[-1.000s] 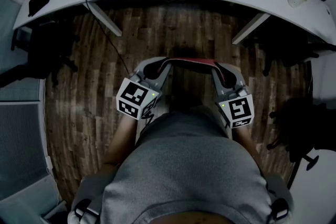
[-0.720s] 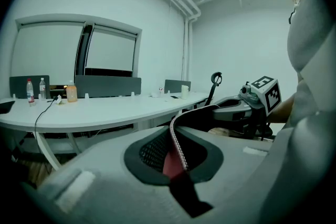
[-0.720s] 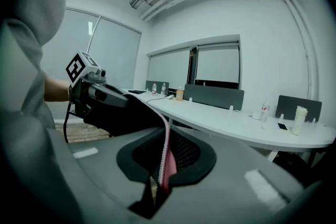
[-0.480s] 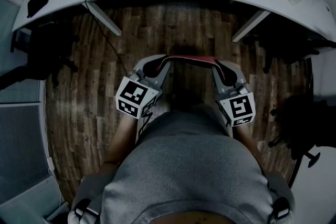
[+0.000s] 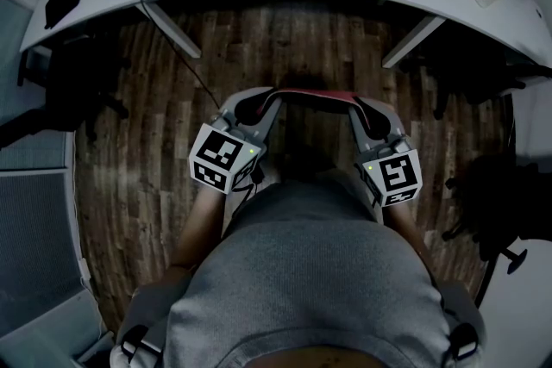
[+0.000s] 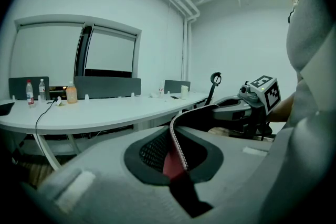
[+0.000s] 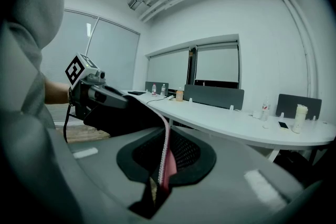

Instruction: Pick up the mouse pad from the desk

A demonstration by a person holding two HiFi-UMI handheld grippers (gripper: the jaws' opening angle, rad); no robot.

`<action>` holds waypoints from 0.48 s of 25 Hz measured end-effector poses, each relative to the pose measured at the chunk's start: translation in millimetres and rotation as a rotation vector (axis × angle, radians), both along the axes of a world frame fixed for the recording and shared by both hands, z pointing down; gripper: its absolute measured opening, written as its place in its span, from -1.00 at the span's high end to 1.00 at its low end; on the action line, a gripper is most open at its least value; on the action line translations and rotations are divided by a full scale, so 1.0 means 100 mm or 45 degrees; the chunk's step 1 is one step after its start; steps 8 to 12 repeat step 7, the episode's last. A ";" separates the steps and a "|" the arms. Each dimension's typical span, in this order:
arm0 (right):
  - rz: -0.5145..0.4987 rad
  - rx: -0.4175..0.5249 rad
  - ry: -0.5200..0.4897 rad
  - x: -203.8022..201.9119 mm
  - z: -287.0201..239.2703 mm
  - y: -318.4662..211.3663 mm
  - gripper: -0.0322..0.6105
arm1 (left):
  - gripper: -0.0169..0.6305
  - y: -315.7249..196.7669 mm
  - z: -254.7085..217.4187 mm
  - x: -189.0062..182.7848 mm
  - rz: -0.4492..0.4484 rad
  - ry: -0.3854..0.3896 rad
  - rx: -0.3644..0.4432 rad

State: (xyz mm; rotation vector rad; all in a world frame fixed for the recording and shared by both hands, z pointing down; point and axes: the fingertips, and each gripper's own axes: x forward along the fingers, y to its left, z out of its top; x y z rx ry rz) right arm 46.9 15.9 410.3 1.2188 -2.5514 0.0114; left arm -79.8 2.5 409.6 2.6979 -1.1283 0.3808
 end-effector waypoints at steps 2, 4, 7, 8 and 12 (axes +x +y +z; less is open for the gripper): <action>0.000 0.000 0.001 -0.02 0.01 0.00 0.83 | 0.89 -0.01 0.01 -0.02 0.000 -0.004 0.001; -0.001 0.000 0.001 -0.03 0.01 -0.01 0.83 | 0.89 -0.01 0.01 -0.03 0.000 -0.005 0.002; 0.001 0.002 0.001 -0.05 0.02 -0.02 0.83 | 0.88 -0.03 0.01 -0.05 -0.002 -0.004 0.004; 0.001 0.002 0.001 -0.05 0.02 -0.02 0.83 | 0.88 -0.03 0.01 -0.05 -0.002 -0.004 0.004; 0.001 0.002 0.001 -0.05 0.02 -0.02 0.83 | 0.88 -0.03 0.01 -0.05 -0.002 -0.004 0.004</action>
